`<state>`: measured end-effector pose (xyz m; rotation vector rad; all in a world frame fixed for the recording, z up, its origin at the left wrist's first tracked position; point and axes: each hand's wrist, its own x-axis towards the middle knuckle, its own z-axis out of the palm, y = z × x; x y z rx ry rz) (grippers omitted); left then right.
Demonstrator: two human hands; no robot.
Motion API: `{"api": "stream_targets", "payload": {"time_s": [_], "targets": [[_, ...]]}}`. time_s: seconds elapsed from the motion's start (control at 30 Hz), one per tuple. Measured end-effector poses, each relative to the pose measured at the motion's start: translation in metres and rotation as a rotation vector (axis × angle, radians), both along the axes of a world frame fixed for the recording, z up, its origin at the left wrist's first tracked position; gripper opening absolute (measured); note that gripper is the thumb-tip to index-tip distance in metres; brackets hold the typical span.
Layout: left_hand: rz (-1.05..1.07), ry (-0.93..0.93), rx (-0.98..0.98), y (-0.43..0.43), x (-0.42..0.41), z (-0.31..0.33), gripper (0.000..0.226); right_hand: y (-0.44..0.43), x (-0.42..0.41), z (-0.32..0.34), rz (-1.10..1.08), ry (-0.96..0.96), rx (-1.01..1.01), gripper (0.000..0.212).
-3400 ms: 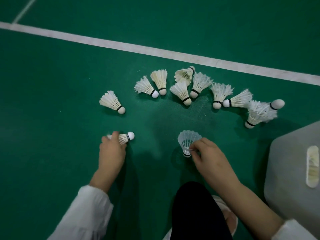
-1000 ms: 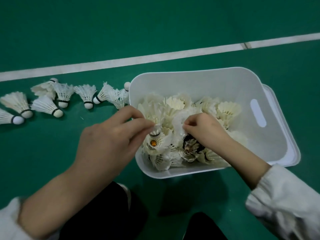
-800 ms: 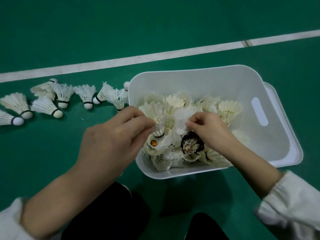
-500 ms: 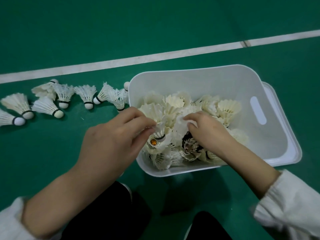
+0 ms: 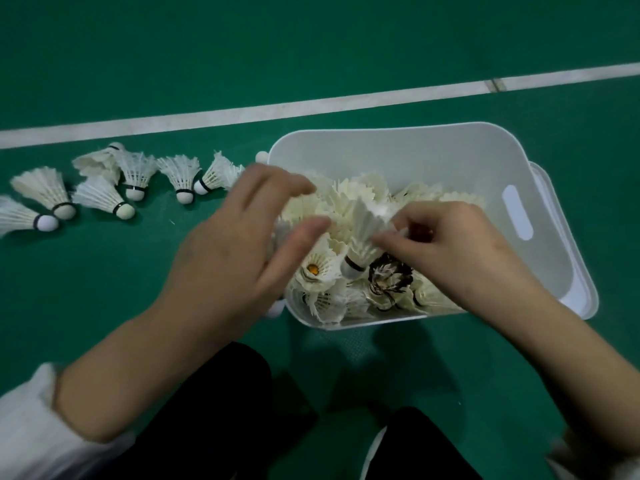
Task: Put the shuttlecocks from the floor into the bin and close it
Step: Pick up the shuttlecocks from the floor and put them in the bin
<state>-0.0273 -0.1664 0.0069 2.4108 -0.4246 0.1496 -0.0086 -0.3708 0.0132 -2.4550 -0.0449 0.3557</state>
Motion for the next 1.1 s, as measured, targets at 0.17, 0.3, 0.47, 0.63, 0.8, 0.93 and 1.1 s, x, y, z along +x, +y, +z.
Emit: {"api": "stream_targets", "payload": {"time_s": [0.17,0.3,0.47,0.63,0.8,0.93,1.1], "targets": [[0.071,0.048,-0.046,0.012,0.003,-0.003,0.034,0.011,-0.007,-0.019,0.157,0.370,-0.204,0.031],[0.051,0.008,-0.005,0.009,0.001,-0.010,0.026,0.024,-0.007,-0.043,0.210,0.443,-0.261,0.030],[-0.019,-0.026,0.035,0.014,0.002,-0.016,0.011,0.033,-0.002,-0.053,0.347,0.590,-0.294,0.036],[-0.056,-0.056,-0.004,0.016,0.003,-0.020,0.011,0.045,0.002,-0.070,0.513,0.588,-0.428,0.015],[-0.063,-0.051,-0.010,0.019,0.005,-0.022,0.016,0.046,-0.002,-0.054,0.455,0.592,-0.395,0.025],[-0.121,-0.020,-0.003,0.015,0.010,-0.022,0.023,0.024,-0.003,-0.002,0.183,0.302,-0.120,0.025],[-0.292,0.036,-0.049,-0.004,0.021,-0.025,0.020,0.015,0.004,0.008,0.237,-0.040,0.120,0.042]]}}
